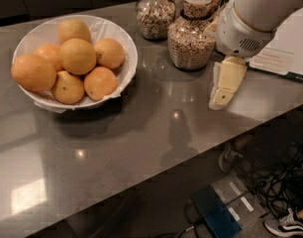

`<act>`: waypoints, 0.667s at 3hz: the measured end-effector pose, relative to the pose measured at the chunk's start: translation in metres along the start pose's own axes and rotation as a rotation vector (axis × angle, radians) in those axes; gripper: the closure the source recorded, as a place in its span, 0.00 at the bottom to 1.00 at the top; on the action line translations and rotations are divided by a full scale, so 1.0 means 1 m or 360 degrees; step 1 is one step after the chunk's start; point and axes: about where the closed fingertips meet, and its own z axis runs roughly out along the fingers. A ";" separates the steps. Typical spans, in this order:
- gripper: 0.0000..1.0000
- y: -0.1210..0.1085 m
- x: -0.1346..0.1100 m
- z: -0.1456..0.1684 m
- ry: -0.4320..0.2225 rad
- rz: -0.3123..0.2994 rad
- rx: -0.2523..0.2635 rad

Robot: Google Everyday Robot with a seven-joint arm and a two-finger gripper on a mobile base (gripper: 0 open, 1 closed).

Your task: Pick orange from white bowl

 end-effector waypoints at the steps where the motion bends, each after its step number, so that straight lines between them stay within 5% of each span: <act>1: 0.00 0.000 0.000 0.000 0.0000 0.0000 0.0000; 2: 0.00 -0.005 -0.014 0.013 -0.0049 -0.0033 0.0005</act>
Offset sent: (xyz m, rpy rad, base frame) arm 0.0207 0.0325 -0.0149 0.0507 -0.0231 0.0572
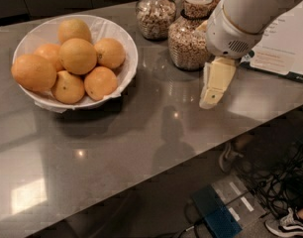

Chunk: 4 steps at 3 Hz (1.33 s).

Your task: Pick orange from white bowl

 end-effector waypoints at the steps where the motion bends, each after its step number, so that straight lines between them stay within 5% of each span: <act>1: 0.00 -0.017 -0.037 0.009 -0.0127 -0.0057 0.0015; 3: 0.00 -0.014 -0.112 -0.009 -0.0463 -0.0200 -0.0071; 4: 0.00 -0.012 -0.116 -0.010 -0.0486 -0.0199 -0.0080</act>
Offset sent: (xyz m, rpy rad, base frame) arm 0.0142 0.1234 0.0574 0.2225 -0.0254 0.2393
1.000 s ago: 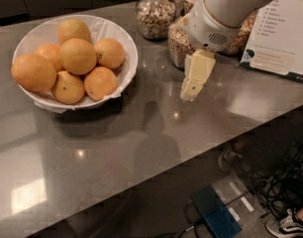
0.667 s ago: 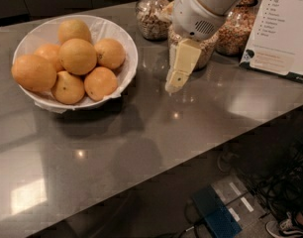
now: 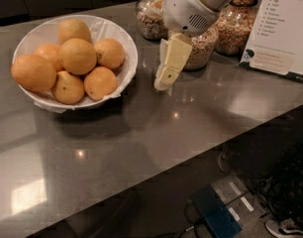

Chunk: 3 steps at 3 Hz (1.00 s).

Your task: Pick orange from white bowl

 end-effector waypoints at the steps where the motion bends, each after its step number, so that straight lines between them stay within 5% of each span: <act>1: 0.00 0.000 -0.003 0.002 -0.0014 -0.0006 0.0006; 3: 0.00 -0.007 -0.072 0.040 -0.0309 -0.0168 -0.0006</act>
Offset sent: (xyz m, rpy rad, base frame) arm 0.0080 0.0962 0.0061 0.1990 -0.0845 0.1874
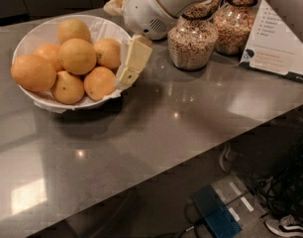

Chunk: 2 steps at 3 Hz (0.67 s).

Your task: Pick orange from white bowl

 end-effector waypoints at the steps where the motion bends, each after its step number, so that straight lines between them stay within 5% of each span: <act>1: 0.00 -0.001 -0.021 0.024 -0.0140 -0.0003 -0.0038; 2: 0.00 -0.001 -0.021 0.024 -0.0141 -0.0003 -0.0038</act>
Offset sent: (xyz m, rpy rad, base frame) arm -0.0019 0.0264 -0.0028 0.0607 0.0234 0.0417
